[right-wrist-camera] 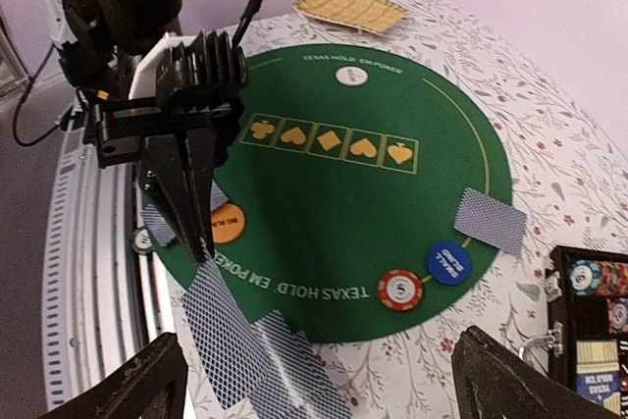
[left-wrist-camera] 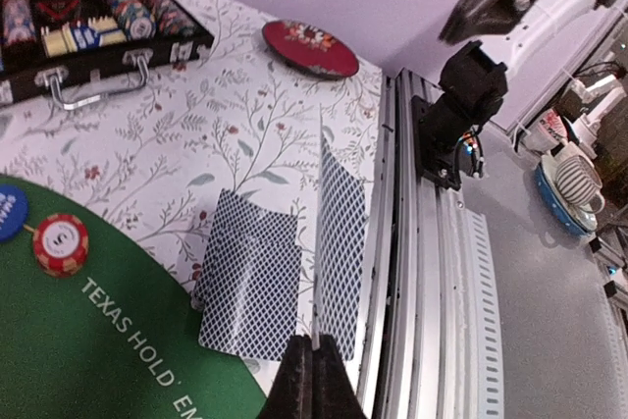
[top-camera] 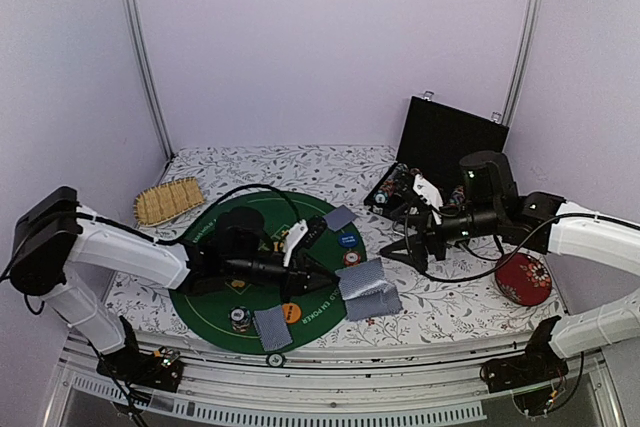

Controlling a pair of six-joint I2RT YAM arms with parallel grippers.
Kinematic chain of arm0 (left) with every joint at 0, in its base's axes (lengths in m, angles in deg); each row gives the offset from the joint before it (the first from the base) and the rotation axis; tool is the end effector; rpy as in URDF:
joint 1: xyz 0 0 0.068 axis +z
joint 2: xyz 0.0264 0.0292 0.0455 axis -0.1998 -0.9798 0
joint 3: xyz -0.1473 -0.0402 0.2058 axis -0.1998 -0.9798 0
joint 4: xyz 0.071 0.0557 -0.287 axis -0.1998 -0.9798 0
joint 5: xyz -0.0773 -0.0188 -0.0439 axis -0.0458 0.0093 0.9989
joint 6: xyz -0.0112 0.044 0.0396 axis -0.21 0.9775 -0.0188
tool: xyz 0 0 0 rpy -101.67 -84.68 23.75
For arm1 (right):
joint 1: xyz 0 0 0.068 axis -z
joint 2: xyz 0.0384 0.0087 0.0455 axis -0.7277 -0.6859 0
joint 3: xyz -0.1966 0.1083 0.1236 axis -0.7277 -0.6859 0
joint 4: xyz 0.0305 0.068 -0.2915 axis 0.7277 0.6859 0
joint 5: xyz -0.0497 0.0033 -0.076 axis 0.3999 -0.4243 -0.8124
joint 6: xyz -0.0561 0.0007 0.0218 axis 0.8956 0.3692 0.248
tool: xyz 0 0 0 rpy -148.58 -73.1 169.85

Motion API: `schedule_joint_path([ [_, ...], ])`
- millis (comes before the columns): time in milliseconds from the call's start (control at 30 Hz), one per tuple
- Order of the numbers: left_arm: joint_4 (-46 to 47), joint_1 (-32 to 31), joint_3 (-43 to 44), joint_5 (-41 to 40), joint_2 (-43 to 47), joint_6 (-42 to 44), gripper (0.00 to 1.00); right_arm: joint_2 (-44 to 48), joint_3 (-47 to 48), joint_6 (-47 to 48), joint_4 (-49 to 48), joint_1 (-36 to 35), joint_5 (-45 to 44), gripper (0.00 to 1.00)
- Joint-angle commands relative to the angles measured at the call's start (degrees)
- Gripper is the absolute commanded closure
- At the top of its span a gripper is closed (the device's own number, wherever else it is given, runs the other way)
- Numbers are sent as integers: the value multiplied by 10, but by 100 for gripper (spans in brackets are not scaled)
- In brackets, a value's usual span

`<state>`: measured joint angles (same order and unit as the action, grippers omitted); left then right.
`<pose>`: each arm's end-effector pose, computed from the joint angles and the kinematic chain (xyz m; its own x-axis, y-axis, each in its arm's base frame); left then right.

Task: Distribute texas hold em gaming equipment
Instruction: Pass from the left arm to the right, then place the poker card in the small blind area.

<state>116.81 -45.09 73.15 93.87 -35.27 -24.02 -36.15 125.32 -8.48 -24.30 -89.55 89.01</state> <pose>0.1779 -0.3076 0.1259 -0.4778 0.2712 -0.8355 0.8761 0.2166 -0.4307 0.2147 0.2242 0.2478 -0.1273 -0.4511 -0.8834 -0.9469 0.3205 -0.0272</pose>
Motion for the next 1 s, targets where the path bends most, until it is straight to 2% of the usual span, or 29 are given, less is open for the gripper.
schedule_joint_path([
  [0, 63, 1, -34, -19, 68, 43, 100, -33, 29, -36, -11, 2, 94, 10],
  [133, 63, 2, -50, -24, 99, 47, 100, -78, 57, -33, 12, 2, 115, 18],
  [267, 60, 2, -51, -31, 106, 44, 100, -118, 86, -30, 29, 2, 186, 39],
  [300, 59, 1, -51, -33, 106, 43, 100, -124, 89, -30, 31, 2, 197, 47],
  [333, 60, 2, -51, -33, 107, 42, 100, -129, 92, -30, 31, 2, 205, 63],
  [367, 62, 2, -51, -33, 107, 40, 100, -130, 94, -29, 31, 2, 210, 74],
  [400, 62, 2, -51, -37, 107, 37, 100, -131, 96, -28, 35, 2, 210, 95],
  [500, 54, 2, -50, -63, 112, 30, 100, -123, 103, -23, 39, 2, 176, 98],
  [533, 40, 3, -46, -93, 113, 21, 100, -124, 111, -21, 42, 5, 161, 98],
  [567, 18, 5, -39, -140, 113, 8, 82, -131, 126, -16, 47, 10, 147, 98],
  [600, -14, 9, -30, -191, 111, -8, 53, -146, 149, -2, 60, 15, 130, 98],
  [633, -50, 17, -18, -237, 108, -23, 35, -171, 183, 9, 86, 20, 103, 98],
  [667, -90, 28, -5, -269, 105, -36, 27, -202, 231, 29, 117, 26, 82, 98],
  [767, -200, 59, 24, -328, 100, -68, 19, -311, 354, 92, 193, 69, 83, 98],
  [967, -213, 87, -22, -355, 146, -121, 12, -528, 623, 207, 329, 108, 64, 98],
])
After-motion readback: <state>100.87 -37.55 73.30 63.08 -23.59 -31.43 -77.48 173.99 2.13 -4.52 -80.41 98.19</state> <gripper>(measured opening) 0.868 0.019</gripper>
